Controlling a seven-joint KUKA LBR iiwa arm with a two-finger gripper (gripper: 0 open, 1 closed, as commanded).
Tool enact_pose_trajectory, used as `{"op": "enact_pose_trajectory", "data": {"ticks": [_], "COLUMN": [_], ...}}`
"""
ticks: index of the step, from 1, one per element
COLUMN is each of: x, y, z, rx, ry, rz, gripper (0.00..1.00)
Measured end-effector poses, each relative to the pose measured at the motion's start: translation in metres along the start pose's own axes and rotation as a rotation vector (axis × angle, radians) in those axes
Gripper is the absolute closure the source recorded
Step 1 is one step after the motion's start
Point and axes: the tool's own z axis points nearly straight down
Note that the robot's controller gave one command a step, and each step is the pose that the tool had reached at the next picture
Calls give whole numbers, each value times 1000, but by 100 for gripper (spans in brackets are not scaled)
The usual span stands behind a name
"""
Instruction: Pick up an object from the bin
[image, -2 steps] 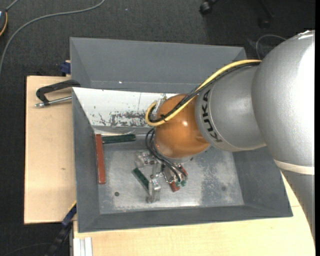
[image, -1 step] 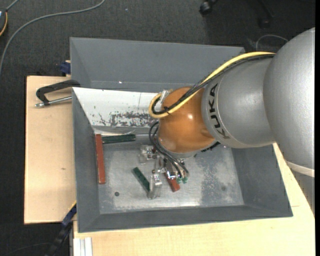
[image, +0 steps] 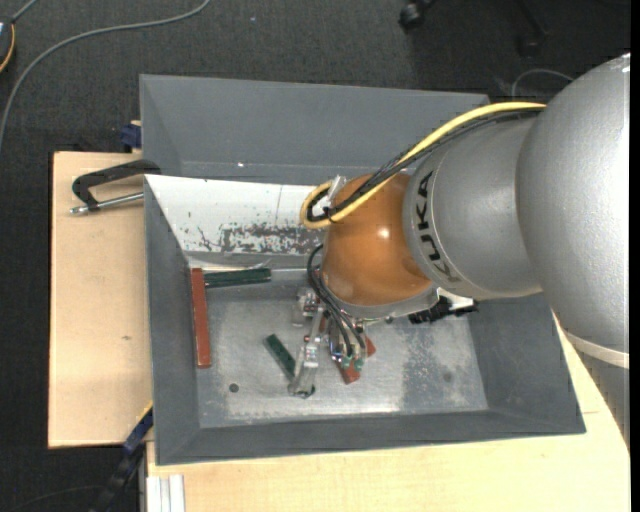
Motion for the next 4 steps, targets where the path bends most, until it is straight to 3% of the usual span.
{"op": "enact_pose_trajectory", "data": {"ticks": [1, 2, 3, 4], "x": [12, 12, 12, 11], "y": [2, 3, 3, 5], "z": [38, 38, 38, -11], "rx": [2, 1, 1, -3], "ry": [6, 3, 3, -5], "rz": [211, 210, 210, 208], "gripper": [0, 0, 100, 100]}}
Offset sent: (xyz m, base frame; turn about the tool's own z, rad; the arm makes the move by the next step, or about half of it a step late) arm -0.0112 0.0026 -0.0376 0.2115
